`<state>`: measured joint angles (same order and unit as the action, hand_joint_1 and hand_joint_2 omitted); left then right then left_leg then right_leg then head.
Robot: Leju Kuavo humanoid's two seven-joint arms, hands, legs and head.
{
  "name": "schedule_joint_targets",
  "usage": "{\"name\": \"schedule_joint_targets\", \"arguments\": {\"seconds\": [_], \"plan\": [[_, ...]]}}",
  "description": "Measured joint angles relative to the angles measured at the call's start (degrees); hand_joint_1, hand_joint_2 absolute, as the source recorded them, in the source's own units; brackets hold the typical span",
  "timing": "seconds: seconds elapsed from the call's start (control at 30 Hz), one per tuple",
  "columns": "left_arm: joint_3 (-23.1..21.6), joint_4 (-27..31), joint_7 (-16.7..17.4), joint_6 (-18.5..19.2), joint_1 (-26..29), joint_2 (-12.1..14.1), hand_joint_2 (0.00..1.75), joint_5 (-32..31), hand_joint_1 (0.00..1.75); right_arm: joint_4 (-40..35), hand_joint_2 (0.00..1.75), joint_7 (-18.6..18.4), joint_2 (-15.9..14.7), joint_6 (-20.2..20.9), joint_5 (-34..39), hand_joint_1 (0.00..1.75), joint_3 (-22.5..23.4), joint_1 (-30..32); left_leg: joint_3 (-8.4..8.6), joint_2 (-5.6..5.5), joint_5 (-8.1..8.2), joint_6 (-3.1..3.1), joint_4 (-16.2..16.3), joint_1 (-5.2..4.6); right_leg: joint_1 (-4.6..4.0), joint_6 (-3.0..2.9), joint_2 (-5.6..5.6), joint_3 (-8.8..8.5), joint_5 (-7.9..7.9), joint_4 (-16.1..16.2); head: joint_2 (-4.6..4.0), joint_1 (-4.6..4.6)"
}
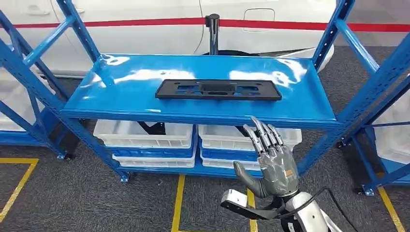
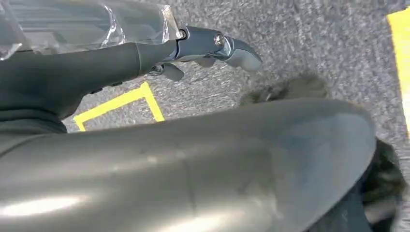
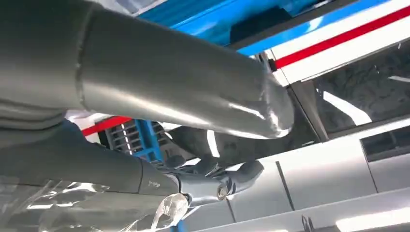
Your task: Take the parts from the cabinet and place them on the table.
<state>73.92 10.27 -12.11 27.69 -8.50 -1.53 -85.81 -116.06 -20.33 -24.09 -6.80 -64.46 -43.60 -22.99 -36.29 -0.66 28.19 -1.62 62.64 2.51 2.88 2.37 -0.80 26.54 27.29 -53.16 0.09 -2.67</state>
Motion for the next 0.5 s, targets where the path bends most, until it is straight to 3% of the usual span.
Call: {"name": "schedule_joint_targets", "arguments": {"seconds": [0.03,0.07,0.1,0.13,0.17,0.23,0.27,0.3,0.37,0.4,0.43,0.47,0.5], "plan": [[0.04,0.0,0.22,0.0,0.09,0.0,0.0,-0.02,0.0,0.0,0.0,0.02,0.0,0.0,0.18,0.0,-0.02,-0.01,1.24,0.38,-4.45,-0.65,-4.96,0.58,0.18,0.64,0.15,-0.81,0.73,0.01,0.0,-0.02],[0.09,-0.07,0.31,0.0,0.28,-0.04,0.0,-0.18,0.0,0.0,0.0,0.02,0.0,0.0,0.22,0.0,-0.02,-0.02,1.11,1.08,-7.5,-1.02,-8.59,0.75,-0.01,1.35,0.12,-1.38,1.44,-0.51,0.0,-0.19],[0.13,-0.07,0.46,-0.26,0.17,-0.04,0.0,-0.2,0.0,0.0,0.0,0.11,0.0,0.07,0.22,0.0,-0.07,-0.12,1.16,1.61,-5.56,-0.21,-7.13,0.55,-0.07,1.91,0.01,-1.42,2.19,-0.2,0.0,-0.15],[0.22,-0.07,0.44,-0.42,0.24,-0.04,0.0,-0.22,0.0,-0.02,0.0,0.13,0.0,0.07,0.26,0.0,-0.11,-0.23,1.72,1.43,-6.37,0.32,-7.16,0.32,-0.24,2.53,0.16,-2.04,2.9,0.27,0.0,0.02],[0.42,-0.07,0.44,-0.39,0.33,-0.04,0.0,-0.24,0.0,0.0,0.0,0.2,0.0,0.07,0.29,0.0,-0.15,-0.15,1.88,1.26,-6.05,1.02,-7.34,0.58,-0.08,3.13,0.23,-2.66,2.34,-0.61,0.0,0.18],[0.59,-0.07,0.42,-0.41,0.21,0.0,0.0,-0.33,0.0,-0.13,0.0,0.39,0.02,-0.02,0.37,0.0,-0.26,-0.33,3.29,0.86,-5.85,2.14,-7.6,0.32,0.49,3.18,0.31,-3.06,2.18,-1.15,0.0,0.54],[0.77,-0.07,0.37,-0.41,0.12,0.02,0.0,-0.37,0.0,-0.13,0.0,0.5,0.04,-0.06,0.55,0.0,-0.33,-0.54,3.71,0.85,-5.63,2.54,-7.66,0.26,0.48,3.1,0.47,-1.13,2.3,-4.99,0.0,0.59],[0.94,-0.07,0.37,-0.46,-0.02,0.07,0.0,-0.53,0.0,-0.13,0.0,0.61,0.04,-0.11,0.83,0.0,-0.42,-0.72,4.01,0.87,-5.29,2.94,-7.69,0.14,0.35,3.1,0.5,2.09,3.27,-10.39,0.0,0.68],[0.98,-0.09,0.37,-0.61,-0.17,0.04,0.0,-0.59,0.0,-0.13,0.0,0.72,0.04,-0.17,1.05,0.0,-0.57,-0.69,4.85,0.78,-4.25,3.54,-7.71,-0.19,-0.23,2.92,0.49,7.99,7.5,-18.54,0.0,0.68],[0.98,-0.09,0.37,-0.61,-0.12,0.02,0.0,-0.59,0.0,-0.13,0.0,0.72,0.04,-0.17,1.09,0.0,-0.66,-0.59,5.47,0.57,-3.71,3.66,-7.71,-0.4,-0.44,2.74,0.49,9.9,9.54,-19.92,0.0,0.68],[1.03,-0.09,0.37,-0.61,0.01,0.02,0.0,-0.59,0.0,-0.13,0.0,0.72,0.04,-0.17,1.18,0.0,-0.77,-0.53,6.37,0.24,-2.95,3.61,-7.72,-0.51,-0.64,2.44,0.49,11.07,10.12,-18.94,0.0,0.66],[1.03,-0.09,0.37,-0.59,0.1,0.02,0.0,-0.59,0.0,-0.13,0.0,0.72,0.04,-0.17,1.22,0.0,-0.79,-0.53,7.27,0.03,-2.29,3.49,-7.72,-0.54,-0.8,2.27,0.49,11.18,9.2,-16.28,0.0,0.68],[1.03,-0.09,0.35,-0.61,0.14,0.02,0.0,-0.59,0.0,-0.13,0.0,0.7,0.04,-0.17,1.22,0.0,-0.79,-0.53,8.26,-0.03,-1.58,3.31,-7.72,-0.55,-0.93,2.01,0.5,10.75,6.5,-12.41,0.0,0.66]]}}
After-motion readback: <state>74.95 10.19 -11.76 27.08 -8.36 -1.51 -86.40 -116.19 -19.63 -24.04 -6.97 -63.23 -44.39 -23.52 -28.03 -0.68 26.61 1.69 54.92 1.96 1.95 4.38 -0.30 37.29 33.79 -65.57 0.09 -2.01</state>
